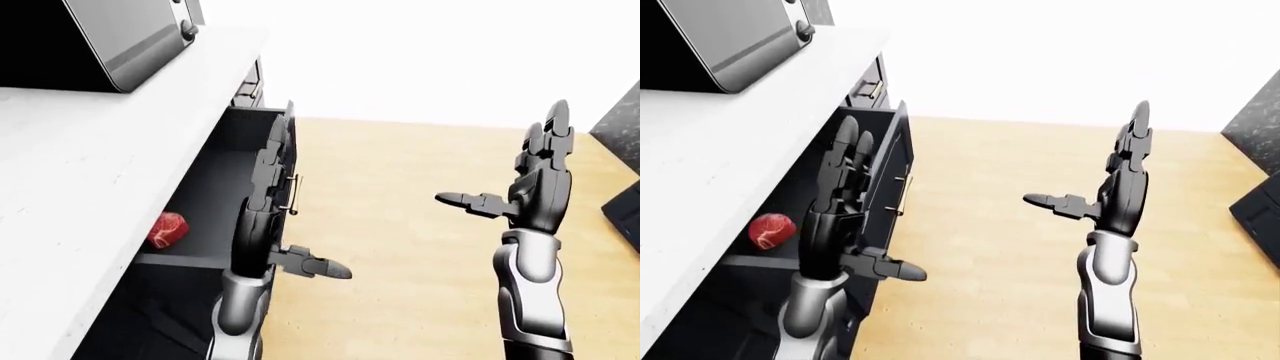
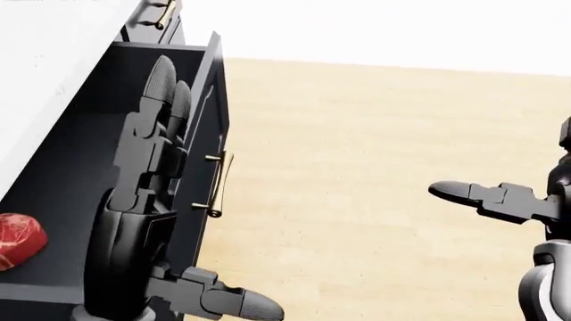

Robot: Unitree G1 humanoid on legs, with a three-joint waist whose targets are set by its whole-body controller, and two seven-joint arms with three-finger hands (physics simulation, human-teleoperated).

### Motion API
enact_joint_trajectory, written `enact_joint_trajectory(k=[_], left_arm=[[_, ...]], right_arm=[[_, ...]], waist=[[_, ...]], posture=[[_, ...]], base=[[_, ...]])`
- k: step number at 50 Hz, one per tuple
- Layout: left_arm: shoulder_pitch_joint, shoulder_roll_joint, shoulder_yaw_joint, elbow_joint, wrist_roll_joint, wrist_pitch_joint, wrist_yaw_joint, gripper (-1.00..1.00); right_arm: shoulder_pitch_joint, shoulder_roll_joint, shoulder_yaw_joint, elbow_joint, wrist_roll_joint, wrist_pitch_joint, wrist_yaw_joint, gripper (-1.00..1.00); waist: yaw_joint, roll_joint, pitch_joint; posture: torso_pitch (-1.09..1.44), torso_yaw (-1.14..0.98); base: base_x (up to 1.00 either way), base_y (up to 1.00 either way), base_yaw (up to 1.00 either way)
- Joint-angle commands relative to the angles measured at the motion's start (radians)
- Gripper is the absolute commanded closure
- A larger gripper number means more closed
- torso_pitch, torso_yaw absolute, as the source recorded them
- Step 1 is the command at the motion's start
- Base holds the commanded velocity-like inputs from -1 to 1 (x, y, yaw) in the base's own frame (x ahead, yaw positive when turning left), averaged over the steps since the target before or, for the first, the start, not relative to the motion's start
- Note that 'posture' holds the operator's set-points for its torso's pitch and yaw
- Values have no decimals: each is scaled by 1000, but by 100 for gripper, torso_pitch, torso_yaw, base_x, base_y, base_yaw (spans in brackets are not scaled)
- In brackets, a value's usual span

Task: Close the right drawer.

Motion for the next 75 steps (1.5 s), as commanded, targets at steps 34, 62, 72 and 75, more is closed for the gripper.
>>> enact_joint_trajectory(k=[34,62,72,75], left_arm=[[-64,-46,-46,331,31,-158,-18,-100],[-173,-72,16,624,-23,92,31,-100],[-221,-63,55,698,-57,144,119,-100],[-229,-61,56,716,-55,155,139,-100]], right_arm=[[-21,-10,-6,-29,-1,-38,1,-100],[-24,-10,-5,-28,5,-28,1,-100],[-24,-11,-6,-22,7,-35,0,-100],[-23,-11,-5,-25,6,-33,1,-100]], waist=[[-1,-12,-21],[-6,-12,-26],[-8,-11,-30],[-8,-11,-30]], posture=[[0,0],[0,0],[0,0],[0,0]], base=[[0,0,0],[0,0,0],[0,0,0],[0,0,0]])
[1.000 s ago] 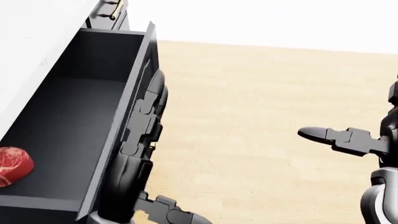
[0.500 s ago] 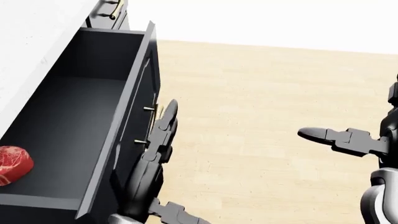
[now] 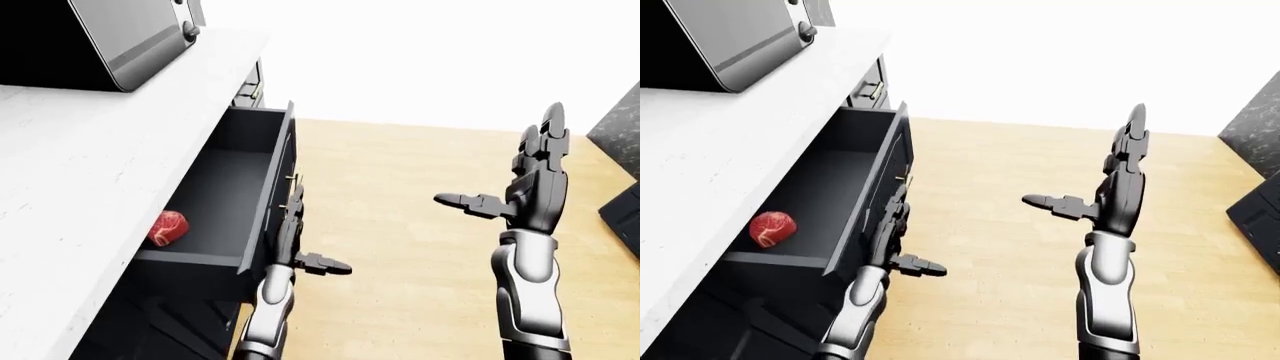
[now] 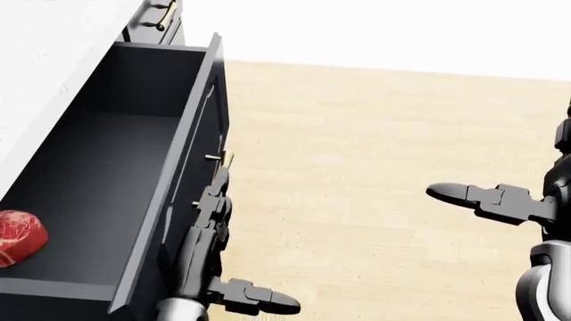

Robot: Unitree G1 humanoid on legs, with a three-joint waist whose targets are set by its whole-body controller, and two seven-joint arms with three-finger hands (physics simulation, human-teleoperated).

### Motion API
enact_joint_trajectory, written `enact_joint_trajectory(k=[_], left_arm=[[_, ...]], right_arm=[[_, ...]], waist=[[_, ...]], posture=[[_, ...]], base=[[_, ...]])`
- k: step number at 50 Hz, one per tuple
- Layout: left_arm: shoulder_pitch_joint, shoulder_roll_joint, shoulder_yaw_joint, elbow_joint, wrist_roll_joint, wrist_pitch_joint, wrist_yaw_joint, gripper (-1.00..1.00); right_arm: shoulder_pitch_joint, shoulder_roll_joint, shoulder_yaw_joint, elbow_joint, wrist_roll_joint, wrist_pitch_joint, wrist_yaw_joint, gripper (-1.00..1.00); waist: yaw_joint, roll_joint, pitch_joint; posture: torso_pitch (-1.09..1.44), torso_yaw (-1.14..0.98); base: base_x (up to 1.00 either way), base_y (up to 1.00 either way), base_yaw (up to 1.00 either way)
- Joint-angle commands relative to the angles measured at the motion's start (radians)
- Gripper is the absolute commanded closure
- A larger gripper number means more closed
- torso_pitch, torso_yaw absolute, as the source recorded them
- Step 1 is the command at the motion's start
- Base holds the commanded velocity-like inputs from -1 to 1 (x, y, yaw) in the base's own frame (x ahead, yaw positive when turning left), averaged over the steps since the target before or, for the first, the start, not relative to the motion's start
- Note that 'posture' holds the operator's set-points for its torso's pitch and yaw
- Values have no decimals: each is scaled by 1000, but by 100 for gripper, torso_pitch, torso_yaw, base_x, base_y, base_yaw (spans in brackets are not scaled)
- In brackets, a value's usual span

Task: Close the right drawer.

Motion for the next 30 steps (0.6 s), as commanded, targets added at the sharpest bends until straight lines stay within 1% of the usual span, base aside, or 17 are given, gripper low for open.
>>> enact_joint_trajectory(k=[1,3,6,12,16,20,26,30], left_arm=[[-24,0,6,-27,0,-8,24,-100],[-35,1,15,-1,-9,0,36,-100],[-36,0,11,12,3,9,57,-100],[-40,-4,19,23,-13,46,85,-100],[-48,-2,26,46,-19,42,117,-100],[-42,-3,33,29,-23,49,171,-100],[-50,6,53,33,-59,41,211,-100],[-50,9,54,33,-69,31,234,-100]], right_arm=[[-22,-13,-10,-41,-1,-27,-2,-100],[-22,-13,-9,-43,-1,-25,-2,-100],[-22,-12,-8,-46,-3,-21,-3,-100],[-22,-11,-8,-43,-5,-24,-3,-100],[-23,-11,-7,-37,-4,-29,-2,-100],[-24,-11,-6,-33,-3,-31,-2,-100],[-24,-11,-5,-33,-1,-30,-1,-100],[-24,-10,-5,-33,-1,-30,-1,-100]], waist=[[1,-4,-20],[0,-4,-20],[-1,-4,-21],[-4,-3,-23],[-7,-3,-24],[-8,-1,-23],[-9,2,-24],[-11,3,-24]], posture=[[0,0],[0,0],[0,0],[0,0],[0,0],[0,0],[0,0],[0,0]], base=[[0,0,0],[0,0,0],[0,0,0],[0,0,0],[0,0,0],[0,0,0],[0,0,0],[0,0,0]])
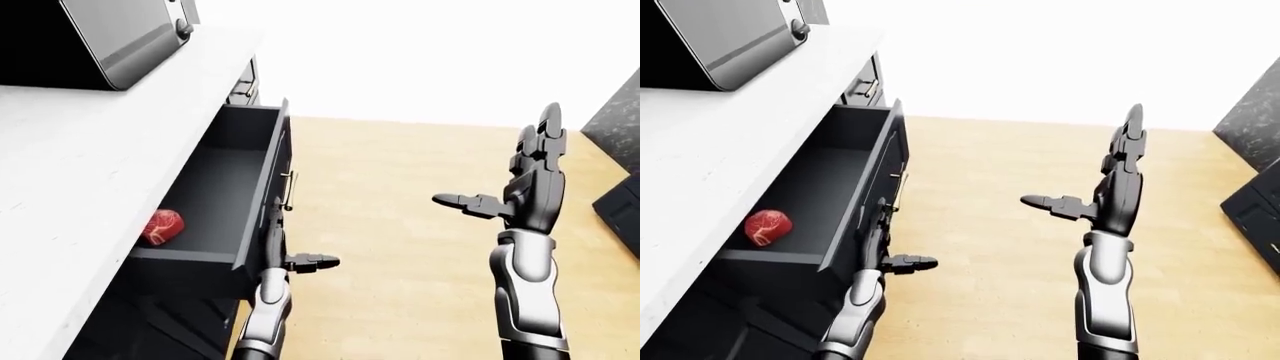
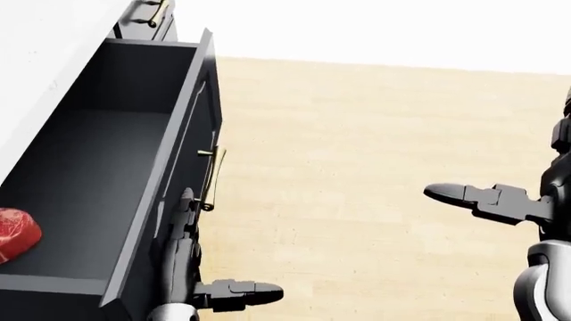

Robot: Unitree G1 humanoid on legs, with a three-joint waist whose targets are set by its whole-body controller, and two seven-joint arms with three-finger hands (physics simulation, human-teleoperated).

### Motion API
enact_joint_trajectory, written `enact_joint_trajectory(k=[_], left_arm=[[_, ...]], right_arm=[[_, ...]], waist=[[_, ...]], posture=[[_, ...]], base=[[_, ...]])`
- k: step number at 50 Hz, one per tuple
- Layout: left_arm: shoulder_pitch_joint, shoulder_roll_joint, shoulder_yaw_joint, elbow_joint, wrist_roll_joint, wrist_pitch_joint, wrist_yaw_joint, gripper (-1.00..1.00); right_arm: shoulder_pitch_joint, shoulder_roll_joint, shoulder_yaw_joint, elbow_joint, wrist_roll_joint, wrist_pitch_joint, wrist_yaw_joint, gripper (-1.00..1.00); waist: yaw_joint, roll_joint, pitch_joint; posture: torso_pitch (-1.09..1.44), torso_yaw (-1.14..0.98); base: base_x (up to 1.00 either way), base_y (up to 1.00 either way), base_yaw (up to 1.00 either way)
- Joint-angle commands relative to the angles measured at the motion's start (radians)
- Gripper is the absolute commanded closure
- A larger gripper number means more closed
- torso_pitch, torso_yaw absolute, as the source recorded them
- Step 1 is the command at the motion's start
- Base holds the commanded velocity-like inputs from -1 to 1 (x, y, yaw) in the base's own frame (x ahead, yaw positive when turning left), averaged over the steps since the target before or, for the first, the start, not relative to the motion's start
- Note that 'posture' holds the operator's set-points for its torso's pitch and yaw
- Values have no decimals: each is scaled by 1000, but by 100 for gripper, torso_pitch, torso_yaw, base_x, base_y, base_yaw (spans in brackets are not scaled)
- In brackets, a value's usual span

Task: Close the right drawer.

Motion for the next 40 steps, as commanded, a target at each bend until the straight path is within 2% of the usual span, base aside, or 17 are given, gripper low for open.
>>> enact_joint_trajectory(k=[1,40], left_arm=[[-27,10,25,-53,-13,-48,37,-100],[-26,32,57,-70,-81,-64,117,-100]], right_arm=[[-22,-13,-9,-39,-1,-27,-3,-100],[-20,-13,-12,-43,-1,-25,-3,-100]], waist=[[4,-3,-23],[-12,1,-23]], posture=[[0,0],[0,0]], base=[[0,0,0],[0,0,0]])
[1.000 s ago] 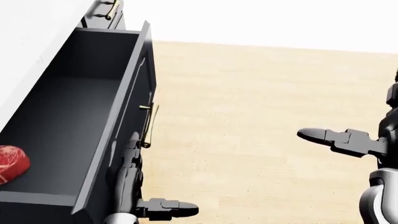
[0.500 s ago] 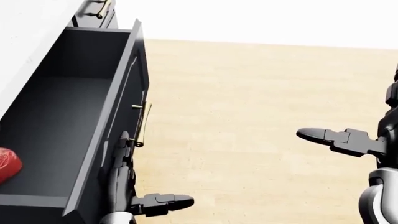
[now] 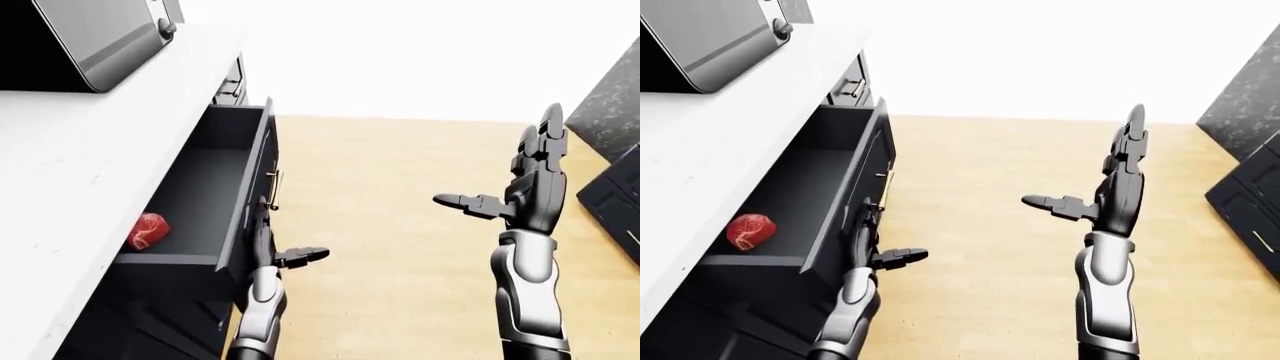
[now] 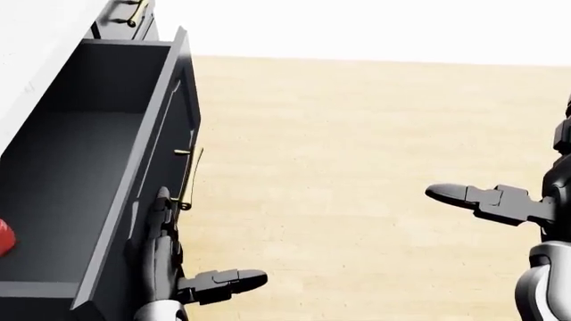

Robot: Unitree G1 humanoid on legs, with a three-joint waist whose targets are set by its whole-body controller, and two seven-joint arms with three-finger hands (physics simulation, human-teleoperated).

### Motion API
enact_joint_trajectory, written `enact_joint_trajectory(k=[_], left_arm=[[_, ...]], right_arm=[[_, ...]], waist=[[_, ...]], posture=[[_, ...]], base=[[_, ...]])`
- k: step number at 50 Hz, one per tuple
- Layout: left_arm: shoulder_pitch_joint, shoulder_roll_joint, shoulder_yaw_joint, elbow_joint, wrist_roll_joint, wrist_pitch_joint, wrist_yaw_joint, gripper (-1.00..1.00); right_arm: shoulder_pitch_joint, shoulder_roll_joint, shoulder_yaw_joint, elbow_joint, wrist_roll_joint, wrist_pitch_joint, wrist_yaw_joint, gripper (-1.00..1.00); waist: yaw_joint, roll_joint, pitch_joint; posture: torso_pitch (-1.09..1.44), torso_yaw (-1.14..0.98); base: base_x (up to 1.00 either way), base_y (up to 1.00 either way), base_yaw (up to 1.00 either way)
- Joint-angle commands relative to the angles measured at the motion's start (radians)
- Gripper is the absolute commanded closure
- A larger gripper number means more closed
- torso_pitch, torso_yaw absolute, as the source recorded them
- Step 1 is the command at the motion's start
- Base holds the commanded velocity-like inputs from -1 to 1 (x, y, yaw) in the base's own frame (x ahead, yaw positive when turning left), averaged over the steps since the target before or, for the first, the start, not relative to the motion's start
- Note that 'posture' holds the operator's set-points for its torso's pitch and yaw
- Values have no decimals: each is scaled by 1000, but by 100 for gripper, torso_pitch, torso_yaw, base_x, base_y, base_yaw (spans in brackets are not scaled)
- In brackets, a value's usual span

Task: Close the right drawer.

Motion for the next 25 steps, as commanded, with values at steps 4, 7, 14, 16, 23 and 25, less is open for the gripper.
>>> enact_joint_trajectory(k=[4,7,14,16,23,25], left_arm=[[-25,18,39,-55,-14,-59,45,-100],[-25,20,43,-62,-26,-50,48,-100],[-27,29,53,-67,-46,-42,51,-100],[-27,31,54,-65,-47,-45,52,-100],[-21,40,64,-91,-54,-45,70,-100],[-21,42,65,-93,-52,-45,78,-100]], right_arm=[[-23,-14,-9,-42,0,-27,-2,-100],[-23,-15,-11,-38,0,-30,-3,-100],[-21,-14,-10,-39,-1,-31,-3,-100],[-21,-15,-11,-40,0,-30,-2,-100],[-20,-14,-10,-34,-2,-35,-3,-100],[-21,-13,-8,-35,-4,-36,-4,-100]], waist=[[7,-3,-24],[6,-2,-25],[7,-2,-24],[7,-1,-25],[7,-1,-25],[6,-1,-25]], posture=[[0,0],[0,0],[0,0],[0,0],[0,0],[0,0]], base=[[0,0,0],[0,0,0],[0,0,0],[0,0,0],[0,0,0],[0,0,0]])
